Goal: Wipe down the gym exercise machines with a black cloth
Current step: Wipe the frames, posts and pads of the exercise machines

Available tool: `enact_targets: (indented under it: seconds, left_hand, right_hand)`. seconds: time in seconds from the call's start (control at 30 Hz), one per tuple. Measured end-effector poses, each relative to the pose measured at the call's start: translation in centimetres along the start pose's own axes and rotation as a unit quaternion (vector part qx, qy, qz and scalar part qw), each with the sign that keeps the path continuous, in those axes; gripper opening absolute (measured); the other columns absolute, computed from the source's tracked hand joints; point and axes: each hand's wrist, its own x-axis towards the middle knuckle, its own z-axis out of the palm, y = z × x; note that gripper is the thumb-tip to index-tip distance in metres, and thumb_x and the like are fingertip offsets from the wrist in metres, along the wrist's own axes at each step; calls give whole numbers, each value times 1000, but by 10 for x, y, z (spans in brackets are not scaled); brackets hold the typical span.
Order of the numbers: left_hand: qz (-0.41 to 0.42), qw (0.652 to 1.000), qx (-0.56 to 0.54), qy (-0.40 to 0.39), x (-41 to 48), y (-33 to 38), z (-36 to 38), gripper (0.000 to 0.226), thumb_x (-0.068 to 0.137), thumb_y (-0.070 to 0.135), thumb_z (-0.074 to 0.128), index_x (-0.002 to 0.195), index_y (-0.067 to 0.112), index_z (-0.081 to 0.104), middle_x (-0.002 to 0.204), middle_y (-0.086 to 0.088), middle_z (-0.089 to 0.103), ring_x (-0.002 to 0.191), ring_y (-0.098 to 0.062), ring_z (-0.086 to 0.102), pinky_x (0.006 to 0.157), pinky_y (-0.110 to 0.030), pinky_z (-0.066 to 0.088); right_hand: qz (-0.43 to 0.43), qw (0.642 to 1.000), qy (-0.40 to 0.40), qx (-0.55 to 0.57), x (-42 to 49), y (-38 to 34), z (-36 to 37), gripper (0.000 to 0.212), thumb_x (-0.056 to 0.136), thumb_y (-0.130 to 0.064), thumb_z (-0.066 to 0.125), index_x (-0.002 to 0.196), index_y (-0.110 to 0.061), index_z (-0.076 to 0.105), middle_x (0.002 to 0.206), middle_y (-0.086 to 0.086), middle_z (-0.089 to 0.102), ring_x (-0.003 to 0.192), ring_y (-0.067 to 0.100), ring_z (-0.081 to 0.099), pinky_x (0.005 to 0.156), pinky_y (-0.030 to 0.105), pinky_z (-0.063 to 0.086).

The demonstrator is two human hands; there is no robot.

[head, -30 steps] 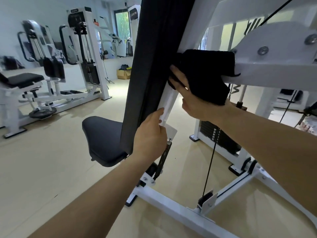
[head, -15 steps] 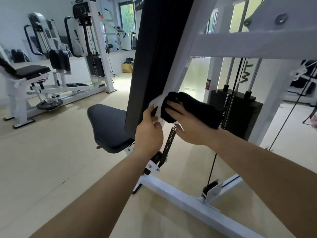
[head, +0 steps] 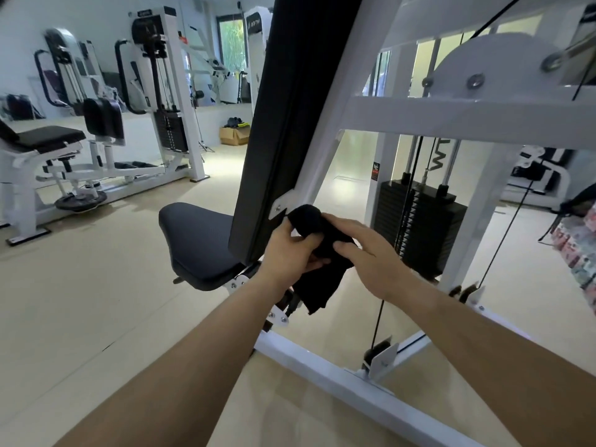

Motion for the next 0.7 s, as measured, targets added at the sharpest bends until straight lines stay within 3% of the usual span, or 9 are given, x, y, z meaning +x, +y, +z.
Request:
enact_targets:
  seconds: [0.1,0.2,0.27,0.33,0.4,0.47,0.53,0.6,0.7]
  left_hand:
    - [15,999,-28,3,-1,2,-11,26,95,3,64,120,11,61,101,-9,73,88,-20,75,74,-37,62]
    - [19,999,-32,-12,-5,-6,-16,24,93,0,64,116,8,63,103,-12,74,93,-23,75,78,-38,62]
    - [21,999,-12,-21,-9,-17,-18,18,91,-2,66,107,6,67,99,-15,74,93,-29,74,80,-41,62]
    - [37,996,75,1,-10,-30,-19,11,83,8,69,94,8,71,91,-18,74,91,-35,73,82,-50,60]
    - [60,974,210,63,-7,-40,-19,16,73,25,64,84,16,71,89,-11,72,90,-35,69,82,-51,57]
    - [75,950,283,106,-1,-42,-20,16,73,26,62,83,17,69,100,-5,65,95,-30,62,83,-44,53]
    - [88,961,251,79,3,-39,-22,21,78,19,66,99,18,67,102,1,66,93,-19,65,81,-33,54]
    - [105,962,242,66,7,-36,-29,38,84,18,72,119,25,58,107,11,67,96,-5,63,79,-17,51]
    - [109,952,266,110,16,-39,-46,47,92,22,66,136,24,50,116,13,62,96,1,59,83,-17,47]
  right_hand:
    - [149,983,30,107,-14,9,10,51,104,-45,40,153,-41,27,150,-16,36,137,0,32,116,29,20]
    - [304,919,-8,251,-22,16,27,64,88,-72,37,142,-39,46,147,-4,50,129,25,53,110,50,39]
    - [299,882,-18,364,-15,15,39,63,89,-73,39,131,-30,59,128,4,66,111,28,67,98,50,51]
    - [272,869,3,413,-4,6,49,53,97,-61,42,123,-20,65,117,7,72,109,25,69,96,48,53]
    - [245,894,27,373,6,-2,60,34,101,-40,52,117,-13,67,114,10,72,107,25,69,95,48,55]
    - [225,915,53,330,12,1,68,22,98,-22,61,117,-10,64,114,12,71,107,26,68,91,47,57]
    - [189,942,83,266,18,3,68,27,93,-14,68,119,-15,63,113,4,69,109,24,66,92,42,57]
    - [104,980,129,111,33,-4,57,41,88,-14,73,127,-21,59,116,-5,66,113,15,61,103,36,50]
    - [-63,960,236,-137,81,-24,30,57,93,-17,66,145,-15,45,140,7,50,127,16,45,112,23,30]
